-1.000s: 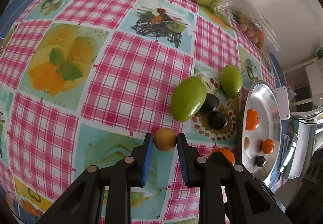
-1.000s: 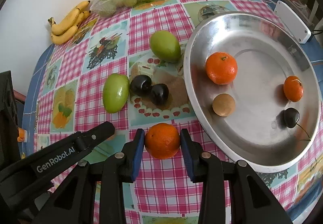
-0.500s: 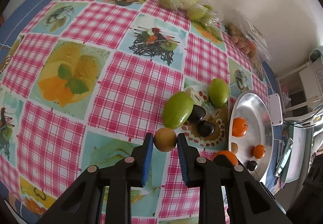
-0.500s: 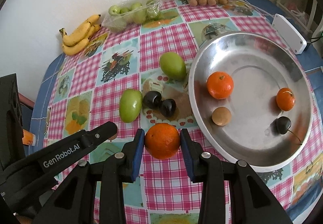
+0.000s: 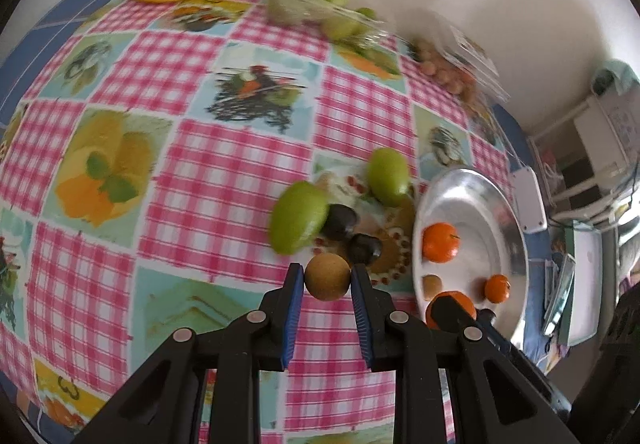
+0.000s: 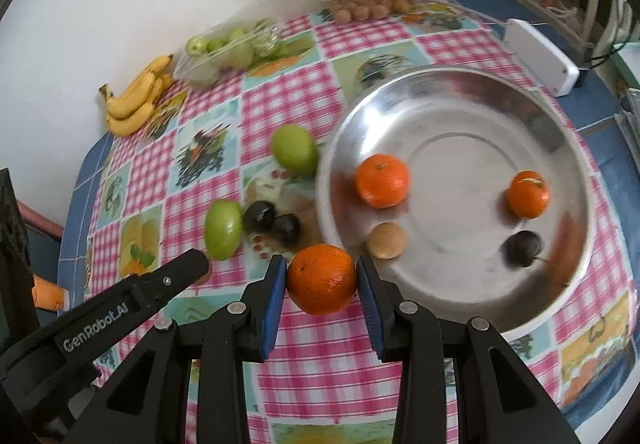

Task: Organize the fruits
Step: 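Carry the kiwi and the tangerine over the steel bowl with both grippers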

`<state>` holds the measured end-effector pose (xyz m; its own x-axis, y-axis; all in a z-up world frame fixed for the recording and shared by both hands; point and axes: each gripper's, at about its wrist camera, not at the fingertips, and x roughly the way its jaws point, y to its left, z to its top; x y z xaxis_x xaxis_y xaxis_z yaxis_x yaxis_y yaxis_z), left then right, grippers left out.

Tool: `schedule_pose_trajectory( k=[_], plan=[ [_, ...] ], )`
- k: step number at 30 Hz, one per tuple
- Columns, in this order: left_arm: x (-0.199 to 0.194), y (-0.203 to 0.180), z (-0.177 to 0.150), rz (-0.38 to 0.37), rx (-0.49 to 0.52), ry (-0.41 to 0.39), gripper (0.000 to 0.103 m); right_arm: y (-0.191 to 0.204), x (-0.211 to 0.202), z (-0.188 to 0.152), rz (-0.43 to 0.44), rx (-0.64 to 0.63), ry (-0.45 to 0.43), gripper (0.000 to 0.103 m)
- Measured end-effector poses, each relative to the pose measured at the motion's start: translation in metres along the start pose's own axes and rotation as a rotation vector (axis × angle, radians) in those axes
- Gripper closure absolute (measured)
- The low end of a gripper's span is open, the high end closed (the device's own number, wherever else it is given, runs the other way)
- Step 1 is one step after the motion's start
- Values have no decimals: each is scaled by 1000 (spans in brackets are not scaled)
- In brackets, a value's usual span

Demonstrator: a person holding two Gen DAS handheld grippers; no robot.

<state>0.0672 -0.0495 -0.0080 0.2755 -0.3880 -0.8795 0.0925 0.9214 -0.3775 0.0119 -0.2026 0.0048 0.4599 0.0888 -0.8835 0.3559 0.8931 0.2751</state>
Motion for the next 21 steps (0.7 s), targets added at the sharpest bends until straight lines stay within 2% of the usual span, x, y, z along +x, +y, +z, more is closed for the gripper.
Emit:
schedule_pose_trajectory(
  k=[14,21],
  plan=[
    [19,-59,-19,-22,156,15,77,-77,-17,5,-58,154,-37,66],
    [23,-80,-20,-34,223,-2,77,-96,-17,7,-71,200,-45,66]
  ],
)
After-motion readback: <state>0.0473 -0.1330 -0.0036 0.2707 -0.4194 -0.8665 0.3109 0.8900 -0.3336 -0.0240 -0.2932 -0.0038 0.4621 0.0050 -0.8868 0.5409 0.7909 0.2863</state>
